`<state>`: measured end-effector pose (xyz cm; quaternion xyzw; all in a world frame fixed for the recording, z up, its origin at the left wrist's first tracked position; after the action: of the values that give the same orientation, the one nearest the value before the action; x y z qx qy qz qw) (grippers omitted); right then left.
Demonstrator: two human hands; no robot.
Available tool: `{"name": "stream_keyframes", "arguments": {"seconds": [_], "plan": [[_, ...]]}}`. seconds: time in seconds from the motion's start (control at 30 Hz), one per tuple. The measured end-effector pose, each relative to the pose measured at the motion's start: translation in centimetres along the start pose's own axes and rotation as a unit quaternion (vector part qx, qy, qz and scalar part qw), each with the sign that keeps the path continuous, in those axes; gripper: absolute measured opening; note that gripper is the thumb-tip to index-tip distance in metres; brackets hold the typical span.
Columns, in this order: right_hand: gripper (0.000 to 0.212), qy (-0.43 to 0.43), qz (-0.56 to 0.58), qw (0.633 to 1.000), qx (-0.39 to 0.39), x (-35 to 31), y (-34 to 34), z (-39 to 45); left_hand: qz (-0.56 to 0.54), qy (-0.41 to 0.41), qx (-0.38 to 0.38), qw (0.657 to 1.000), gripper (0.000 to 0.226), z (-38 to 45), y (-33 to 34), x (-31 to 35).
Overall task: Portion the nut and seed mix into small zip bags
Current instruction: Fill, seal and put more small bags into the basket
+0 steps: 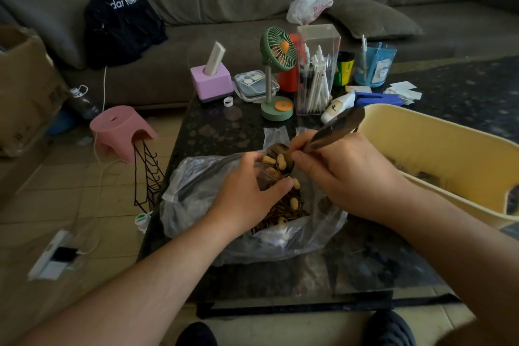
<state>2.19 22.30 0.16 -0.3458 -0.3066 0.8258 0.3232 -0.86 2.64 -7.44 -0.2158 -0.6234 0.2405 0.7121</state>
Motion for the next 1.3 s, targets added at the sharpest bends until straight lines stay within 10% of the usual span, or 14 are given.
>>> {"name": "stream_keyframes", "arguments": {"seconds": [0.53,0.97,1.3], "plan": [[0.030,-0.102,-0.054,0.993,-0.013,0.0,-0.3,-1.0,-0.056,-0.053,0.050,0.996,0.057,0.2,-0.1,0.2],[0.022,0.016,-0.026,0.996,0.078,0.8,-0.2,-1.4,-0.061,-0.042,0.107,0.991,0.051,0.3,-2.2,0.8],[0.038,-0.008,-0.060,0.996,-0.059,2.9,2.9,-2.9,-0.163,-0.017,0.059,0.985,0.049,0.3,-2.3,-1.0]]}}
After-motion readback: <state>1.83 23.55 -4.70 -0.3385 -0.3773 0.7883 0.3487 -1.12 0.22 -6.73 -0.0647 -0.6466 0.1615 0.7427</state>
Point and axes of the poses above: each hand's wrist, its own z-axis towards the middle knuckle, its own y-axis out of the palm, x = y × z, the point moved 1 cm from there along z, towards the middle knuckle, and after that the axes turned 13 degrees about x, right-handed, at the moved point
